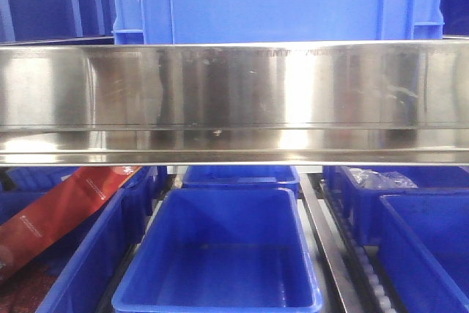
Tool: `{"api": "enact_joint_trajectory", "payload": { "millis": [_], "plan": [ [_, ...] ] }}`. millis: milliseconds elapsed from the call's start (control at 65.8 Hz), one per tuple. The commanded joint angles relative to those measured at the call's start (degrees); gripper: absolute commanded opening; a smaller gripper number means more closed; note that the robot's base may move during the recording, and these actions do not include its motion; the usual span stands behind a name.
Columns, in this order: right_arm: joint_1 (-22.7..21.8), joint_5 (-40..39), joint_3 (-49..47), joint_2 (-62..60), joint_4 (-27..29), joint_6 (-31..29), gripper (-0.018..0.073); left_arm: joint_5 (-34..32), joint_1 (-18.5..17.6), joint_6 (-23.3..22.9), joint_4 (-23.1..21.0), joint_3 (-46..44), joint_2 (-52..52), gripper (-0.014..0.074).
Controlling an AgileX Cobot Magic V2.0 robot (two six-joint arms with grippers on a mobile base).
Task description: Place valve from conveyor to right shelf box
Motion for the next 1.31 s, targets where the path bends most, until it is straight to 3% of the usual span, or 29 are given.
{"api": "enact_joint_trajectory", "payload": {
  "millis": [0,182,350,471,623,791,927,1095,1171,1292],
  "plan": [
    [0.1,-5.2,-5.0,1.4,1.0,-0.2,-0.0163,-2.1,-0.2,2.2,-0.4,-4.1,1.6,-0.0111],
    [0.2,-6.0,-15.3,7.9,1.0,-2.2,-0.0163,2.0,-0.2,3.9,-1.3,-13.8,10.9,-0.0111],
    [3.7,-6.5,-24.0,15.3,1.0,-2.2,-0.0163,5.0,-1.1,5.4,-2.5,-23.3,20.8,-0.0111],
    [7.9,-6.6,-30.6,21.2,1.0,-2.2,-0.0163,6.7,-5.6,5.4,-2.5,-30.2,28.1,-0.0111],
    [12.3,-7.8,-38.1,28.3,1.0,-2.2,-0.0163,6.7,-14.0,5.0,-2.5,-40.4,37.1,-0.0111],
    [15.0,-9.1,-45.2,35.7,1.1,-2.2,-0.0163,6.9,-21.8,-3.1,1.3,-52.7,49.2,-0.0111],
    [15.2,-14.8,-46.2,40.1,1.4,-2.2,-0.0163,8.4,-25.4,-8.2,2.1,-62.2,58.6,-0.0111],
    [15.2,-19.1,-46.2,45.2,3.4,-2.2,-0.0163,10.4,-27.6,-14.8,2.2,-71.3,68.7,-0.0111],
    [15.4,-20.1,-46.2,47.5,6.9,-2.2,-0.0163,10.1,-27.7,-15.3,2.1,-73.0,72.2,-0.0111],
    [15.7,-21.0,-46.2,50.6,7.4,-2.2,-0.0163,9.3,-27.7,-15.6,1.9,-73.5,75.2,-0.0111]
  ]
}}
